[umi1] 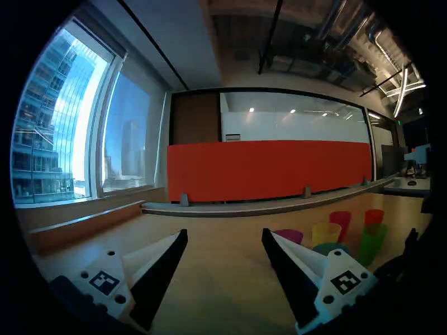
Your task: Pour water
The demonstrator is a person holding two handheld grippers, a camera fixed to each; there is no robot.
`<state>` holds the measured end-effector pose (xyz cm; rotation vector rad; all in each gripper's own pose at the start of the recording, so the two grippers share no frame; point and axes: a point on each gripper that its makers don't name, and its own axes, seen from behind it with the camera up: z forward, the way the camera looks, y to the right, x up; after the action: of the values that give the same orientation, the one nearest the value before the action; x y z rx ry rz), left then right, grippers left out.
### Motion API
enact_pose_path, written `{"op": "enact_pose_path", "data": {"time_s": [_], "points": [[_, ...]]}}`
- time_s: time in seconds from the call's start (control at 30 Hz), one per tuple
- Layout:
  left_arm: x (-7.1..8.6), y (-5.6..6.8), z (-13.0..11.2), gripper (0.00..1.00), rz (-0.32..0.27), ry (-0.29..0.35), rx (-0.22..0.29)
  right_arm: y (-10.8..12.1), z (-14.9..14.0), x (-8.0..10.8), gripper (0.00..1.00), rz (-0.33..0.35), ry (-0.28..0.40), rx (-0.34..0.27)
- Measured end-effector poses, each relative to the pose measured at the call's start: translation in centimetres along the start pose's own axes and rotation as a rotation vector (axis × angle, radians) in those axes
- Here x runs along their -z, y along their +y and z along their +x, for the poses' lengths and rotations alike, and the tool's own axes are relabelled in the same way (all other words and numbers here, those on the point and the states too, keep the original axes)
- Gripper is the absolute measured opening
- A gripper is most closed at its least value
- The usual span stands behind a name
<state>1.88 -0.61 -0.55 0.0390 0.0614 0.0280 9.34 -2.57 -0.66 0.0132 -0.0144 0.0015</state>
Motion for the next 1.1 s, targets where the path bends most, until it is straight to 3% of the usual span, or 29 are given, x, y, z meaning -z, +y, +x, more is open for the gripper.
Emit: {"op": "enact_pose_path", "data": {"time_s": [0.3,1.1], "points": [[-0.1,-0.1,-0.8,0.99,-0.007,-0.018,0.028,0.6,0.2,-0.1,0.99,-0.016,0.003,-0.006],[-0.5,0.1,-1.8,0.99,-0.022,-0.061,0.028,0.5,0.3,0.2,0.99,-0.001,0.009,-0.011]]}}
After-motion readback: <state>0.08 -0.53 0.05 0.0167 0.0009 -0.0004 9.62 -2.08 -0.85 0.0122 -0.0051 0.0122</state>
